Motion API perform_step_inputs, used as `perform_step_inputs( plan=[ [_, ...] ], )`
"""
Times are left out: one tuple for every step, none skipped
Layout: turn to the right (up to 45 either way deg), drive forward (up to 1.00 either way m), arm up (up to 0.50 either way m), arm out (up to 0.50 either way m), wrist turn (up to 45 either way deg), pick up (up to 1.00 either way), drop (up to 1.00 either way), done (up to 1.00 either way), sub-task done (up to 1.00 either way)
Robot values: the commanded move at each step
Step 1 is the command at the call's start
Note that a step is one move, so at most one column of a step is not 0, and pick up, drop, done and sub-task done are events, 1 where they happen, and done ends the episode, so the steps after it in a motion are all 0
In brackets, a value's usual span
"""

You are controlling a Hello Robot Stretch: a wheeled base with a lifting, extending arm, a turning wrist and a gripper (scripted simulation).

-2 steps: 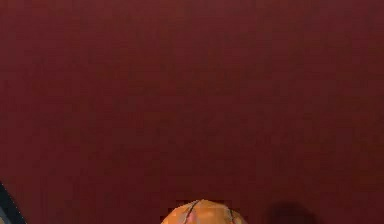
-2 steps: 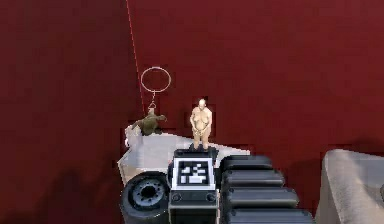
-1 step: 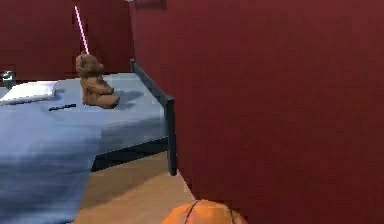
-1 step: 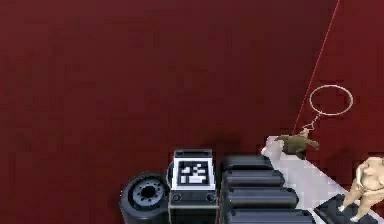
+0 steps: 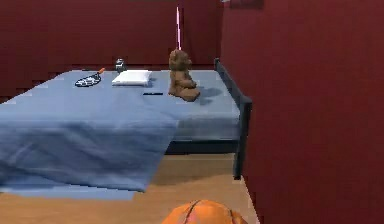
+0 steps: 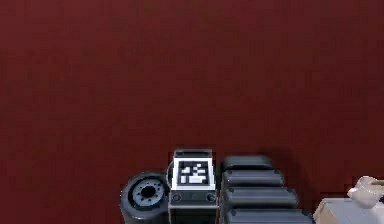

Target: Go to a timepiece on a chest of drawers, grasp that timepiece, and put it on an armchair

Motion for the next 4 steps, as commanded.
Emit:
perform_step_inputs(
  plan=[
    [0.0,0.45,0.00,0.00,0.0,0.00,0.00,0.00,0.00],
    [-45.0,0.00,0.00,0.00,0.0,0.00,0.00,0.00,0.00],
    [-3.0,0.00,0.00,0.00,0.0,0.00,0.00,0.00,0.00],
    [0.0,0.25,0.00,0.00,0.0,0.00,0.00,0.00,0.00]
  ],
)
